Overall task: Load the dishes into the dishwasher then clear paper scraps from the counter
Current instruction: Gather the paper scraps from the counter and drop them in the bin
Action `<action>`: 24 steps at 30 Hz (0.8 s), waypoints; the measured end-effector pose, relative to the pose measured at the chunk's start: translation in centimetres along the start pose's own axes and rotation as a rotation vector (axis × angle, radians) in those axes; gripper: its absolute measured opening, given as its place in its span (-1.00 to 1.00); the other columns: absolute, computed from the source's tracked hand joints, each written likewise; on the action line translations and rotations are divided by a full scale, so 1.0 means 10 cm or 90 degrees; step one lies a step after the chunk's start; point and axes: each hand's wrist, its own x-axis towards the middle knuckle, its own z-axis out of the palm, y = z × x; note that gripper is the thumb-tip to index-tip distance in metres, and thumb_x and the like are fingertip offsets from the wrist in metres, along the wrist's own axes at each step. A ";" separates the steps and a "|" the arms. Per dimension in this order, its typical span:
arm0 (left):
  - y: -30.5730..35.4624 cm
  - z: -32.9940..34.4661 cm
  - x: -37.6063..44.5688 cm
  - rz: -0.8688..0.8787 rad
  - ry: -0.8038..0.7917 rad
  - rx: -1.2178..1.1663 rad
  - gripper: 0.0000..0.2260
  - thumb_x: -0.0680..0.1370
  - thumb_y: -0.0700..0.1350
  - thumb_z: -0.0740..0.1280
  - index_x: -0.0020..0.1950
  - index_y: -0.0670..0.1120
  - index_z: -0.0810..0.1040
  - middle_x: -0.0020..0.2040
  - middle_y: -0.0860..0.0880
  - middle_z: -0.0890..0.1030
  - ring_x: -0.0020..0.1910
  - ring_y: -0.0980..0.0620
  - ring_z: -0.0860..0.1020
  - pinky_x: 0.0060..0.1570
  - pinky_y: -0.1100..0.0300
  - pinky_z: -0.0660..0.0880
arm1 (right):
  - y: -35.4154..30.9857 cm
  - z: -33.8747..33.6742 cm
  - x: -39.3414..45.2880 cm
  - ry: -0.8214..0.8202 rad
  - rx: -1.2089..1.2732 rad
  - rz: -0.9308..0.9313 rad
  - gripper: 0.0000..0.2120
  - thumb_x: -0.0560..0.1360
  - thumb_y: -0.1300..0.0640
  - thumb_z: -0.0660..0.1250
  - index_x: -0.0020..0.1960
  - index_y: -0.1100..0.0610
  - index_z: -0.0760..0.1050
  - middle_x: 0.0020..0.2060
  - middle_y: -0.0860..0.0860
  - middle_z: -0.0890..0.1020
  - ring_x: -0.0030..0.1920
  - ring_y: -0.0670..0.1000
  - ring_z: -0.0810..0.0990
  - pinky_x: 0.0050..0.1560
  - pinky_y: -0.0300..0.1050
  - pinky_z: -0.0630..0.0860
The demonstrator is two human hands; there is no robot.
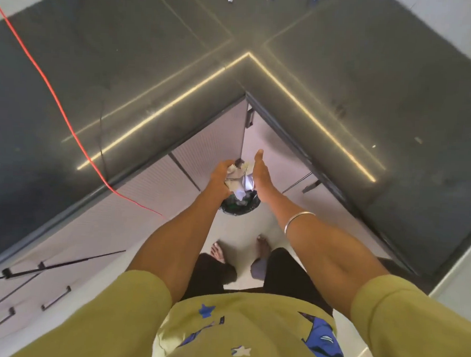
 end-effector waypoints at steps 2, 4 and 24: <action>-0.12 -0.02 0.30 -0.012 0.009 -0.008 -0.78 0.35 -0.01 0.45 -0.14 -0.11 0.56 -0.11 -0.15 0.56 -0.13 -0.12 0.56 0.05 0.01 0.57 | 0.17 0.06 0.23 0.007 -0.006 0.013 -0.21 0.57 -0.39 -0.20 0.51 0.14 0.27 0.44 0.14 0.40 0.44 0.19 0.35 0.46 0.12 0.23; -0.25 -0.02 0.65 -0.015 0.012 -0.022 -0.80 0.34 0.01 0.45 -0.19 -0.09 0.55 -0.21 -0.10 0.54 -0.29 -0.06 0.54 -0.20 0.17 0.52 | 0.40 0.12 0.57 0.016 0.022 0.008 -0.20 0.55 -0.42 -0.19 0.43 0.12 0.40 0.35 0.13 0.51 0.38 0.19 0.43 0.43 0.13 0.30; -1.55 0.07 4.05 -0.123 -0.033 -0.128 -0.37 0.32 0.31 0.36 0.25 -0.04 0.57 0.20 -0.14 0.61 0.15 -0.22 0.57 0.19 -0.26 0.43 | 3.12 0.63 4.45 -0.069 0.148 0.116 0.36 -0.12 -0.78 0.06 0.49 0.00 0.33 0.42 0.08 0.44 0.37 0.11 0.44 0.45 0.14 0.30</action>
